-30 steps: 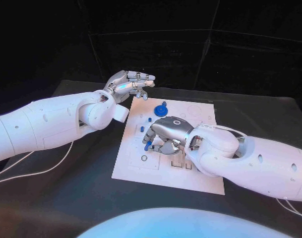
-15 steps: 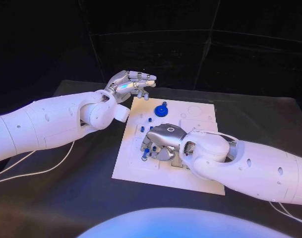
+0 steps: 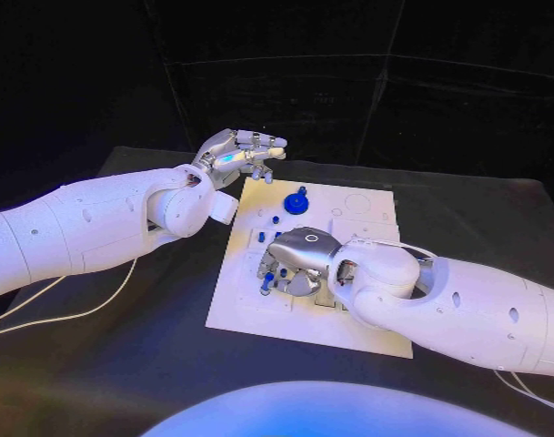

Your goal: Assemble the parts on the task board

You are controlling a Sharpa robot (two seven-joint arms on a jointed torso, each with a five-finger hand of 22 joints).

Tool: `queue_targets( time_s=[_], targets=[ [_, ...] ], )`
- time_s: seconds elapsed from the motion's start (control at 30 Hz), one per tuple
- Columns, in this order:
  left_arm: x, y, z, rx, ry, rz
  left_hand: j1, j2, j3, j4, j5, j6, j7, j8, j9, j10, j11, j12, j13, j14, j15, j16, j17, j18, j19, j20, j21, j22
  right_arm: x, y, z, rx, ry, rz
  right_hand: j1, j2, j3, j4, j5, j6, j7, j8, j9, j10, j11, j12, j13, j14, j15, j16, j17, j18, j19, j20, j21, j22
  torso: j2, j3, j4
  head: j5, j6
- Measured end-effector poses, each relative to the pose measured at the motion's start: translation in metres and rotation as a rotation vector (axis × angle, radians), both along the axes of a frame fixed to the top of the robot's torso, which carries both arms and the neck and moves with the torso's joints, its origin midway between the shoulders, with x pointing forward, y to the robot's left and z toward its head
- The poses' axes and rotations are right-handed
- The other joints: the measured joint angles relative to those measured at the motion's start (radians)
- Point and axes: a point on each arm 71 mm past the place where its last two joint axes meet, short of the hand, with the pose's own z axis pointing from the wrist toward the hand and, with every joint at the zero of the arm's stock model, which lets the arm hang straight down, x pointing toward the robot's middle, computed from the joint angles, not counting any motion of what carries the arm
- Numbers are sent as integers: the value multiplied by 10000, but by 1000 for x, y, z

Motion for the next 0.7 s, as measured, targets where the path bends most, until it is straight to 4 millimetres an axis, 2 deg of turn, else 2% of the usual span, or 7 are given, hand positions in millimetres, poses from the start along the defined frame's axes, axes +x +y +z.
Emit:
queue_targets(
  time_s=[0.7],
  targets=[
    [0,0,0,1,11,-7,0,0,0,0,0,0,0,0,0,0,0,0,0,0,0,0,1,1,0,0,0,-10,-4,1,-2,75,-57,78,-52,-51,139,-85,143,21,22,-20,-1,19,53,-3,4,0,0,40,40,1,0,0,44,24,6,0,-7,12,-18]
  ],
)
